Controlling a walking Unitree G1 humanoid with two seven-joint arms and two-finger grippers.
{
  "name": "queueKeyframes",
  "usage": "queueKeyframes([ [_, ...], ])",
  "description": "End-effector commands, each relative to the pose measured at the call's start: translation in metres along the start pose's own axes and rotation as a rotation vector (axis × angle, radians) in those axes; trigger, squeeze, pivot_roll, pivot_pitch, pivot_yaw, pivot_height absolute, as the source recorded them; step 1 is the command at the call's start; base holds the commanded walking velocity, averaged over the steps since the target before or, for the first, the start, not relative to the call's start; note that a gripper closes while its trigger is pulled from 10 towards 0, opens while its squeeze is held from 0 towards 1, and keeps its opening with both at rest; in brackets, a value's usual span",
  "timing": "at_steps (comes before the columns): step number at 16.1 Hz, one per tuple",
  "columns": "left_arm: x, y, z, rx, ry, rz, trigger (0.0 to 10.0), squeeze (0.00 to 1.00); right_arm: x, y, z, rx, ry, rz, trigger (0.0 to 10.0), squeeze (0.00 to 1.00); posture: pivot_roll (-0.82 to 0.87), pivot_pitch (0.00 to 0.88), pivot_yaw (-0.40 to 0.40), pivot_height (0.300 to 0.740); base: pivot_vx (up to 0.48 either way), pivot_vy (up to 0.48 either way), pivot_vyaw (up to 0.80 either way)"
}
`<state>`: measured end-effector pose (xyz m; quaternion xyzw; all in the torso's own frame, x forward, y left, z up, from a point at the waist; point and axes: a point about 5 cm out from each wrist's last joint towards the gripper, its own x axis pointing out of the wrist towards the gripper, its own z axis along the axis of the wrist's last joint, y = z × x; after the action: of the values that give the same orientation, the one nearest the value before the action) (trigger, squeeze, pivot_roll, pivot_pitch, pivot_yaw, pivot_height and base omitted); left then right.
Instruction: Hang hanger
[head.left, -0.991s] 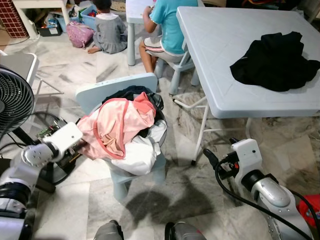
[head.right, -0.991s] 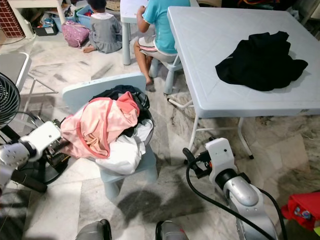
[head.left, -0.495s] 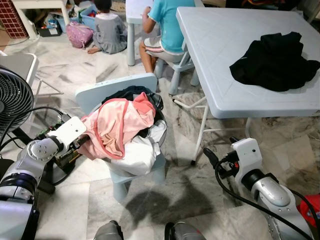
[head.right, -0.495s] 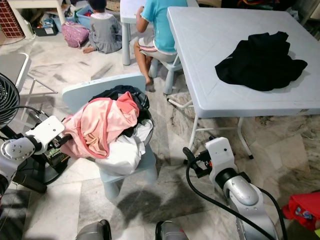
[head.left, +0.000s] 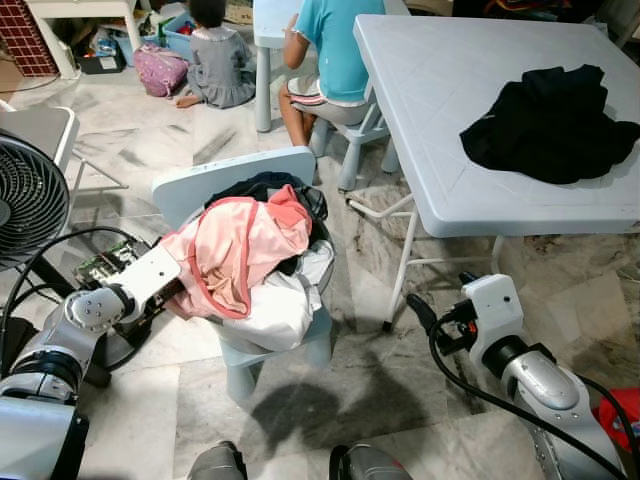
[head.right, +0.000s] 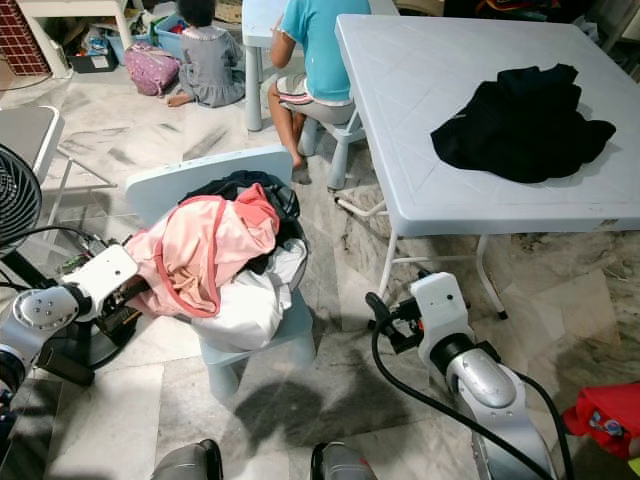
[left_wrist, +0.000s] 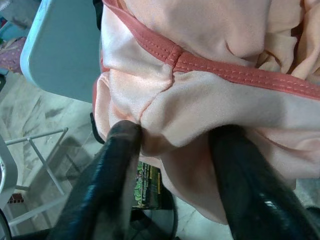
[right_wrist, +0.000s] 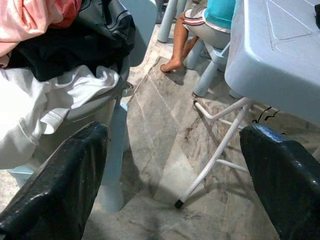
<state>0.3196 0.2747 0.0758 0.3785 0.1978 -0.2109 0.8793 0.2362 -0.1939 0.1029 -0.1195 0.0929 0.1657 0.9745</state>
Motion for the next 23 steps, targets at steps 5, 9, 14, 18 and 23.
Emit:
queueKeyframes([
  [5, 0.0, 0.004, 0.001, 0.011, 0.006, 0.026, 0.0, 0.0, -0.003, -0.002, -0.003, -0.008, 0.013, 0.002, 10.0, 0.0, -0.11, 0.139, -0.055, 0.74, 0.0, 0.0, 0.0],
  [9, 0.002, 0.004, 0.005, 0.001, -0.019, 0.032, 0.0, 0.0, -0.002, -0.001, -0.003, -0.007, 0.012, 0.002, 10.0, 0.0, -0.1, 0.139, -0.055, 0.74, 0.0, 0.0, 0.0],
  [14, 0.011, -0.015, 0.018, -0.018, -0.105, -0.033, 0.0, 0.0, -0.001, 0.0, -0.004, -0.006, 0.011, 0.0, 10.0, 0.0, -0.1, 0.135, -0.053, 0.74, 0.0, 0.0, 0.0],
  [18, 0.013, -0.043, 0.015, -0.024, -0.123, -0.089, 0.0, 0.0, 0.0, 0.0, -0.003, -0.008, 0.007, 0.003, 10.0, 0.0, -0.1, 0.133, -0.054, 0.74, 0.0, 0.0, 0.0],
  [23, -0.002, -0.059, -0.005, -0.058, -0.102, -0.039, 0.0, 0.0, 0.001, 0.001, -0.005, -0.007, 0.01, 0.007, 10.0, 0.0, -0.08, 0.134, -0.056, 0.74, 0.0, 0.0, 0.0],
])
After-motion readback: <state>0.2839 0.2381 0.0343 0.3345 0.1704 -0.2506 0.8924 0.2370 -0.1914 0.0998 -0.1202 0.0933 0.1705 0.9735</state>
